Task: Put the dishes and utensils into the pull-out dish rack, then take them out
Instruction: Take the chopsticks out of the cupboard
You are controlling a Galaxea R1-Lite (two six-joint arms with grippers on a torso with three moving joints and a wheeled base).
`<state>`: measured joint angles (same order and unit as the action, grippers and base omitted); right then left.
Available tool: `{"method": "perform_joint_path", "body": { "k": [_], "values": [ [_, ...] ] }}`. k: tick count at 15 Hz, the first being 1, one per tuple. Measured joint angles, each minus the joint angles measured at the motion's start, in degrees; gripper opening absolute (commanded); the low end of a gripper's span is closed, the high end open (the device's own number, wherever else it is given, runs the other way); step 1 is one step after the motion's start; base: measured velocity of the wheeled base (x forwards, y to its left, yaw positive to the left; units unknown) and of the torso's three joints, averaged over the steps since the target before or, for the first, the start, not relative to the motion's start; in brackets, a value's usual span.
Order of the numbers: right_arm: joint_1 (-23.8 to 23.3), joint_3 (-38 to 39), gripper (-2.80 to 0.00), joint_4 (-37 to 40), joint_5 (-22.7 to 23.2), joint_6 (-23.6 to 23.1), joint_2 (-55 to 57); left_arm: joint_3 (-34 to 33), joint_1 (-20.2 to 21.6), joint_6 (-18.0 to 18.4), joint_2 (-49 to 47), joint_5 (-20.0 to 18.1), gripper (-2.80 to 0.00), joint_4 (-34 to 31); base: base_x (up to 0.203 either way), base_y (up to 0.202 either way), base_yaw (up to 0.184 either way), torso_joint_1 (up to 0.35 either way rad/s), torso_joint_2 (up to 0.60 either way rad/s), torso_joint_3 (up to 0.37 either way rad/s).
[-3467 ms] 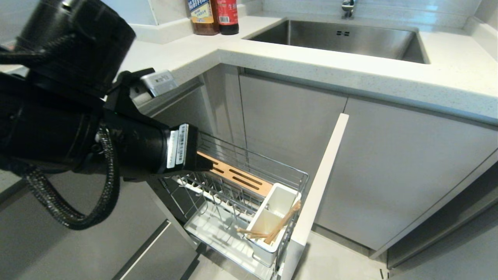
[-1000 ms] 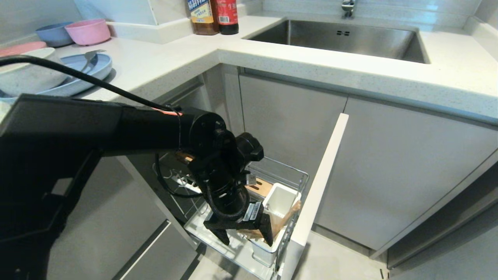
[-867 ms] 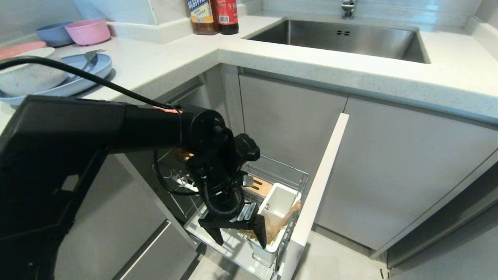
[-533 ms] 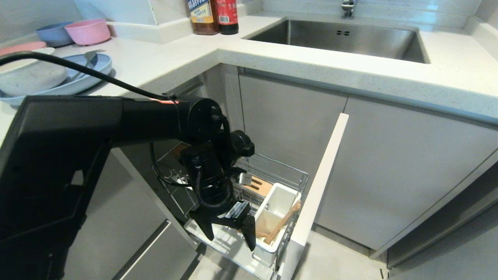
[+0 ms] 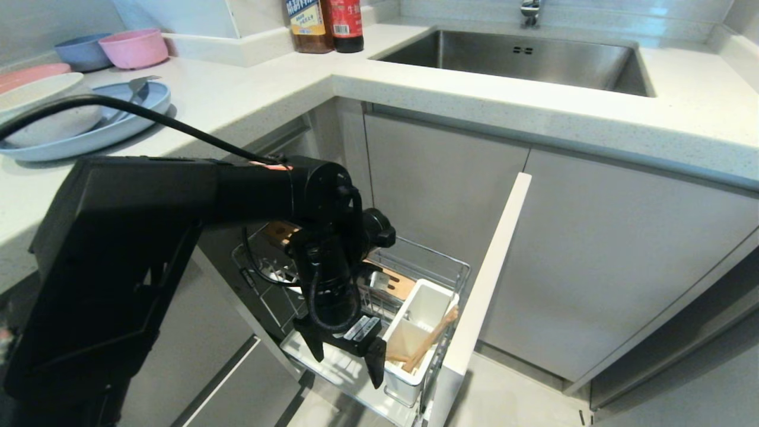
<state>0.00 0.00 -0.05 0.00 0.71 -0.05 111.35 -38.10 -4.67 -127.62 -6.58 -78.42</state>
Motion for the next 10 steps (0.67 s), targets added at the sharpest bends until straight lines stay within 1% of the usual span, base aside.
{"method": "perform_joint_path", "body": {
  "k": [4, 10],
  "values": [
    [0.0, 0.0, -2.80, 0.0, 0.0, 0.0, 0.0, 0.1, -1.0, -0.4, -0.6, -0.8, 0.00, 3.9, 0.000, 0.000, 0.000, 0.000, 0.00, 0.000],
    [0.0, 0.0, -2.80, 0.0, 0.0, 0.0, 0.0, 0.0, -1.5, 0.1, -0.7, 0.0, 0.00, 1.7, 0.000, 0.000, 0.000, 0.000, 0.00, 0.000]
  ]
}}
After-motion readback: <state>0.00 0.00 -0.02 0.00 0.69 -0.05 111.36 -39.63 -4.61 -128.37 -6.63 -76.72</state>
